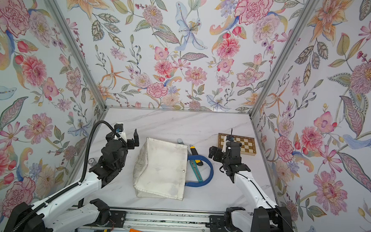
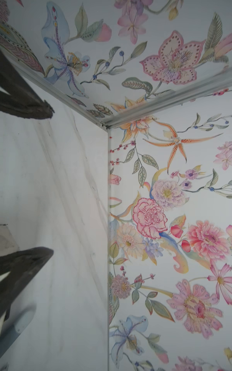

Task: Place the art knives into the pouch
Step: Open the pouch at the center of the board.

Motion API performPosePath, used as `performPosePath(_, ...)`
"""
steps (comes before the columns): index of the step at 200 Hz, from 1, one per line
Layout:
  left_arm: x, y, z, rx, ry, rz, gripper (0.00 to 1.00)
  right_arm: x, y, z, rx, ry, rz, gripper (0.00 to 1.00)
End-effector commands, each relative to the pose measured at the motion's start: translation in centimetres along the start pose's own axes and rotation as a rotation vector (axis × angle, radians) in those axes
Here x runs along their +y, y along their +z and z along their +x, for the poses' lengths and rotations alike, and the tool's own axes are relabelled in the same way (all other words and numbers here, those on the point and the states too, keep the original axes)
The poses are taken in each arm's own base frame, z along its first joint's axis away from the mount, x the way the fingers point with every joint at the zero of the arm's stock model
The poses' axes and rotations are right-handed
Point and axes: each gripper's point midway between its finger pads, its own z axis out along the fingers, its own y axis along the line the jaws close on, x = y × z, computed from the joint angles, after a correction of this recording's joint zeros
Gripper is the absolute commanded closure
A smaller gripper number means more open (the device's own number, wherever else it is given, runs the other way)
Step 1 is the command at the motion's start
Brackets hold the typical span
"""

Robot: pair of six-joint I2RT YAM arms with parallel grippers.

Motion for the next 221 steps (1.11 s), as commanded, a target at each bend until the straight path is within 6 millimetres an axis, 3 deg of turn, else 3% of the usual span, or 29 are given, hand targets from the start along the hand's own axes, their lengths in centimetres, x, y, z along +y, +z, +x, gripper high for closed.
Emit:
performPosePath(1, -3.2, -1.1, 1.5, 0.117, 0.002, 0.129, 0.01, 1.0, -0.1, 4.7, 0.159, 0.056, -0.067, 0.13)
performPosePath(48, -7.3, -2.6, 0.2, 0.137, -0.002, 0.286, 0.01, -0.2, 1.4, 7.7, 0.245, 0.050, 0.008, 0.42)
performPosePath(65, -8.0, -2.8, 0.1, 0.136, -0.008, 0.314, 0.01, -0.3, 1.9, 8.3, 0.259, 0.040, 0.027, 0.52)
performPosePath(88, -8.6, -2.9, 0.2, 0.141, -0.006, 0.341, 0.01, -0.5, 2.2, 8.8, 0.276, 0.006, 0.067, 0.59)
performPosePath(117, -9.3, -2.9, 0.7, 0.164, 0.007, 0.357, 0.01, -0.9, 2.3, 9.3, 0.286, -0.032, 0.121, 0.77)
performPosePath(143, -10.2, -2.9, 1.2, 0.195, 0.024, 0.378, 0.01, 0.2, 1.7, 8.1, 0.247, -0.040, 0.106, 0.88)
performPosePath(175, -12.6, -3.7, 1.3, 0.219, 0.058, 0.449, 0.01, 2.6, -0.3, 5.0, 0.155, -0.023, 0.040, 1.00)
performPosePath(221, -17.6, -5.0, 1.6, 0.240, 0.062, 0.629, 0.01, 6.2, -2.9, 1.3, 0.042, 0.058, -0.114, 1.00)
